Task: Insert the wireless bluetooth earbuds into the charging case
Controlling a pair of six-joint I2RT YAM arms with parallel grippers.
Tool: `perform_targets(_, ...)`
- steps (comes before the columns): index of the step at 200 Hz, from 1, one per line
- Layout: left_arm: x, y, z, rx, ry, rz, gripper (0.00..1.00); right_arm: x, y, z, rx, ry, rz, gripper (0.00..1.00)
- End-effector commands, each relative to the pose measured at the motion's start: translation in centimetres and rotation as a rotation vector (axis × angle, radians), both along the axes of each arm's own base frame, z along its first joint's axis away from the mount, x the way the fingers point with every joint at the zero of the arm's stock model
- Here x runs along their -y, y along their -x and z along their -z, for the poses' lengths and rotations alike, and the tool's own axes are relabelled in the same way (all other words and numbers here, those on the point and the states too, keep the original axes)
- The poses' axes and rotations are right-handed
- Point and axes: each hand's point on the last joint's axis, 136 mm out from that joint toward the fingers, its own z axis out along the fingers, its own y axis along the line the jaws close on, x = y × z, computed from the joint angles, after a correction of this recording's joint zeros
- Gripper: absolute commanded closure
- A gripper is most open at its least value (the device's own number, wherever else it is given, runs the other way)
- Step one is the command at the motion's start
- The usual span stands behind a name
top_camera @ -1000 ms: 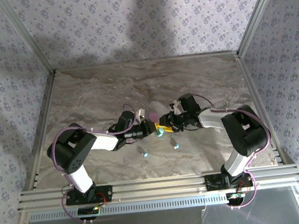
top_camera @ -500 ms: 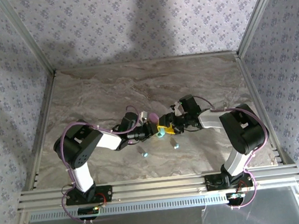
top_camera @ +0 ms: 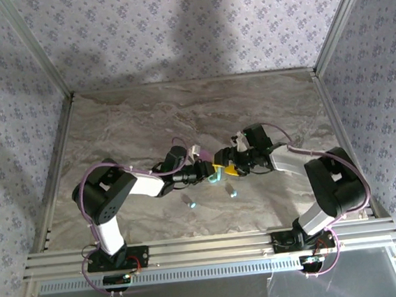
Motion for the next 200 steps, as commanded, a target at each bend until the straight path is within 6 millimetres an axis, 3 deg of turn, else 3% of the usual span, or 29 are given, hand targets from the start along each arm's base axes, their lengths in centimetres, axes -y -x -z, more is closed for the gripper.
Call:
perform_targets(1,0.6,0.1,-0.6,0.011,0.009,0.023,0.77,1.5,0.8,0.4,0.002,0.079,0.005,0.25)
perform_targets(24,-0.1,-0.3,-1.3,0.033,-0.010,0.008,0.74,2.4,1.1,0.3,0.027,0.142,0.006,0.25)
perform_targets(55,-2.6,-1.3,-3.1,0.074,-0.044,-0.028,0.69,3.5,1.7,0.6,0.084,0.269,-0.027,0.25)
perform_targets(87,-5.5,-2.4,-5.4,0.124,-0.084,-0.037,0.60,2.9,2.7,0.6,0.174,0.430,-0.125,0.22)
perform_targets(106,-7.0,-3.1,-7.0,0.163,-0.119,-0.027,0.50,2.4,3.2,0.5,0.226,0.527,-0.182,0.20)
perform_targets(141,-8.4,-3.6,-9.5,0.264,-0.177,-0.010,0.13,1.8,3.4,1.4,0.259,0.682,-0.261,0.17)
perform_targets(157,-9.0,-3.9,-9.7,0.313,-0.202,-0.024,0.00,1.4,3.2,1.9,0.256,0.730,-0.280,0.17)
perform_targets(200,-10.7,-3.8,-8.4,0.388,-0.226,-0.082,0.00,1.4,2.8,3.2,0.233,0.877,-0.320,0.19)
